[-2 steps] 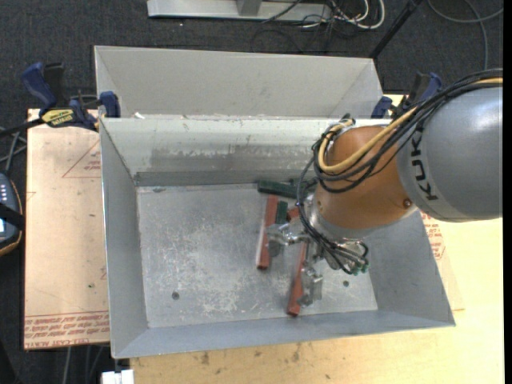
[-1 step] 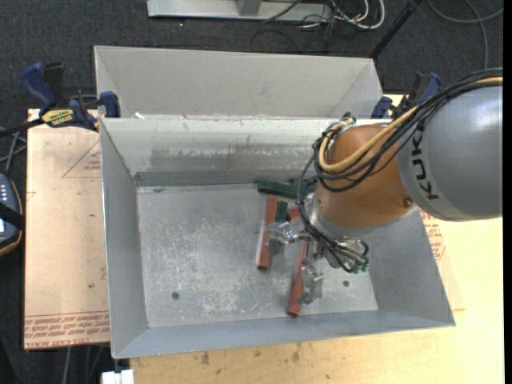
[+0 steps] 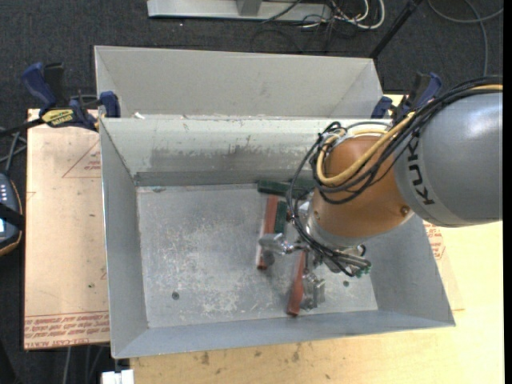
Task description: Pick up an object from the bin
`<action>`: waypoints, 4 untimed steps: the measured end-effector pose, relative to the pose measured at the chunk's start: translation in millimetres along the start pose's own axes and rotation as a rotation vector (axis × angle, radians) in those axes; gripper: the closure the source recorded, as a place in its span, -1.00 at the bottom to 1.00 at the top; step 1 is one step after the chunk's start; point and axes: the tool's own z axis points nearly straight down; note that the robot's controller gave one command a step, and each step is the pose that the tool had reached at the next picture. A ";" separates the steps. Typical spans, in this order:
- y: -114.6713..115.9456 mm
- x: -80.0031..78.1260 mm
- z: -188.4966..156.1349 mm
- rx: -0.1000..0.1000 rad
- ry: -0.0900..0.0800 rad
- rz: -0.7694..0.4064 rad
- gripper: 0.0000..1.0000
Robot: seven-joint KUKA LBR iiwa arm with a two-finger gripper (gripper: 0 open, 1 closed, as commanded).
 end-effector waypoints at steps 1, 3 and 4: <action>-6.0 -11.4 20.0 -0.003 0.002 -0.334 -1.00; 3.9 0.2 38.5 -0.005 0.004 -0.533 1.00; 3.9 0.2 38.5 -0.005 0.004 -0.533 1.00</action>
Offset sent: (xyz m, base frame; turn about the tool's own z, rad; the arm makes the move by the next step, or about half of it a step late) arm -0.0067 -0.0155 -0.0300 -0.6148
